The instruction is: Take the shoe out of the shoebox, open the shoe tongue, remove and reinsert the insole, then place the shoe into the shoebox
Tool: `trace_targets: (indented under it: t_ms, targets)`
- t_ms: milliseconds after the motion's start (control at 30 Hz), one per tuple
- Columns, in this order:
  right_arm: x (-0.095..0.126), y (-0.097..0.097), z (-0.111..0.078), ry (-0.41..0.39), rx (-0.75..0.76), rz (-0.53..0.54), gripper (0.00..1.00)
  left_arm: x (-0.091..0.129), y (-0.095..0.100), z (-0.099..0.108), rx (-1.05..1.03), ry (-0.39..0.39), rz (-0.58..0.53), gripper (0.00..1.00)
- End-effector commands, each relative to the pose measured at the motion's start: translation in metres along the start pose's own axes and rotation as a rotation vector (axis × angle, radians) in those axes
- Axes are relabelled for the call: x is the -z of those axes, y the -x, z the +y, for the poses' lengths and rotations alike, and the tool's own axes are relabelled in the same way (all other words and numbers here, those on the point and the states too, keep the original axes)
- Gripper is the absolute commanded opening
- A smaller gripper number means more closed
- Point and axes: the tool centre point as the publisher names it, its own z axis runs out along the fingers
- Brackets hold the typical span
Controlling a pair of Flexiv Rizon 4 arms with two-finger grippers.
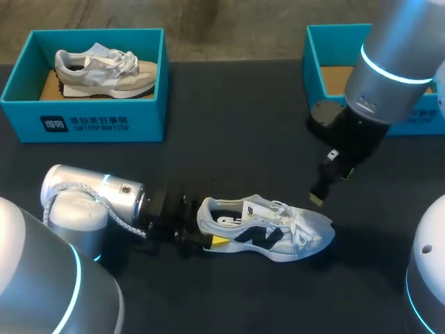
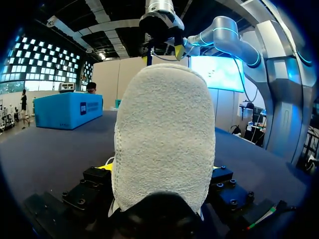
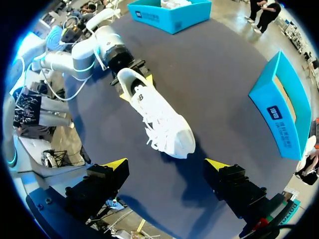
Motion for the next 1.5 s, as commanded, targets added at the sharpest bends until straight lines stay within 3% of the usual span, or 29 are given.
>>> trace_targets:
  t_ms: [33,133,333,567,767,1000,1367,1500]
  targets:
    - [-0.002,0.0,0.005,-0.018,0.0,0.0,1.0,-0.002,-0.001,0.005,0.0,0.001,0.0,0.0]
    - [0.004,-0.011,0.011,0.03,-0.178,-0.057,1.0,-0.002,-0.001,0.005,0.0,0.001,0.0,0.0]
    - [-0.004,-0.046,0.016,0.082,-0.369,-0.101,1.0,-0.002,-0.001,0.005,0.0,0.001,0.0,0.0]
    - [-0.023,-0.079,0.034,0.038,-0.6,-0.147,1.0,-0.002,-0.001,0.005,0.0,0.001,0.0,0.0]
    - [-0.03,-0.087,0.05,0.022,-0.721,-0.122,1.0,-0.002,-0.001,0.005,0.0,0.001,0.0,0.0]
    - [-0.039,-0.091,0.069,0.045,-0.716,-0.103,1.0,-0.002,-0.001,0.005,0.0,0.001,0.0,0.0]
    - [-0.039,-0.091,0.069,0.045,-0.716,-0.103,1.0,-0.002,-0.001,0.005,0.0,0.001,0.0,0.0]
    - [-0.051,-0.109,0.082,0.034,-0.798,-0.19,1.0,-0.002,-0.001,0.005,0.0,0.001,0.0,0.0]
